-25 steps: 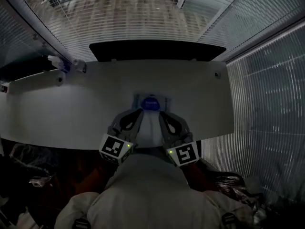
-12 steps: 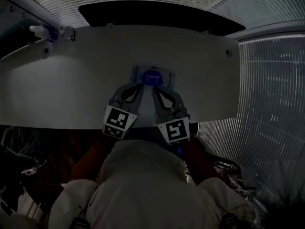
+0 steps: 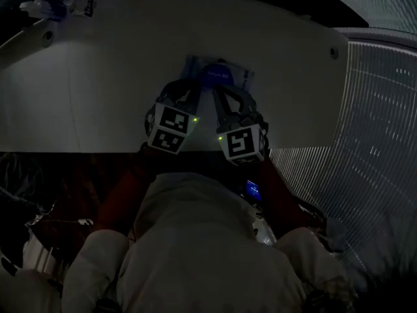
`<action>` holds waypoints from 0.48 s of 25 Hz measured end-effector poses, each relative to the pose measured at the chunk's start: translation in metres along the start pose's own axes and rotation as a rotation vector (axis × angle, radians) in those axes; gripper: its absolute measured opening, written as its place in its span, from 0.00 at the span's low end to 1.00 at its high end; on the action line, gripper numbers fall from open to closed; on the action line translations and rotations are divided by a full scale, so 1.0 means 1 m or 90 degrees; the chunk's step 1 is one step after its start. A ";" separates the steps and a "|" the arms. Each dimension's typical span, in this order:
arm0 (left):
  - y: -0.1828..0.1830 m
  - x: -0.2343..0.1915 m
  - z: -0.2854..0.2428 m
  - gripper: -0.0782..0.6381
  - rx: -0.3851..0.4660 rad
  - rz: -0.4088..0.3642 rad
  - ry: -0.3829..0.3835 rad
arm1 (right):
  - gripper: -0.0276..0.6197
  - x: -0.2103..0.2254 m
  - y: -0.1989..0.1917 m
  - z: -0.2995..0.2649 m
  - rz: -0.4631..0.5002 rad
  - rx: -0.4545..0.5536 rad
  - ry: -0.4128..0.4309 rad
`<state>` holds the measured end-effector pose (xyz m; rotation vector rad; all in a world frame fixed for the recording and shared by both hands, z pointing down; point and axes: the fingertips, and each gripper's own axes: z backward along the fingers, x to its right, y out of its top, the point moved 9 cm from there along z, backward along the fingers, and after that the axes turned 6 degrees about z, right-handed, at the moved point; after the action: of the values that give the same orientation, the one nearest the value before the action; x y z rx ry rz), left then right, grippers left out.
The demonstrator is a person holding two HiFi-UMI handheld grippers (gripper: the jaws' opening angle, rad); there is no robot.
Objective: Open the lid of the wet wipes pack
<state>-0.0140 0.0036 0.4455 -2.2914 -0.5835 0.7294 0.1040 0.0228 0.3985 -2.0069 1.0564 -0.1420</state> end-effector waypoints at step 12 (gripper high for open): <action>-0.030 -0.025 -0.057 0.11 -0.132 -0.008 0.005 | 0.13 -0.015 -0.055 -0.060 0.081 -0.107 0.101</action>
<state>-0.0027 -0.0163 0.5110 -2.4763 -0.6974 0.6815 0.1022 0.0117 0.4809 -2.0972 1.3329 -0.1511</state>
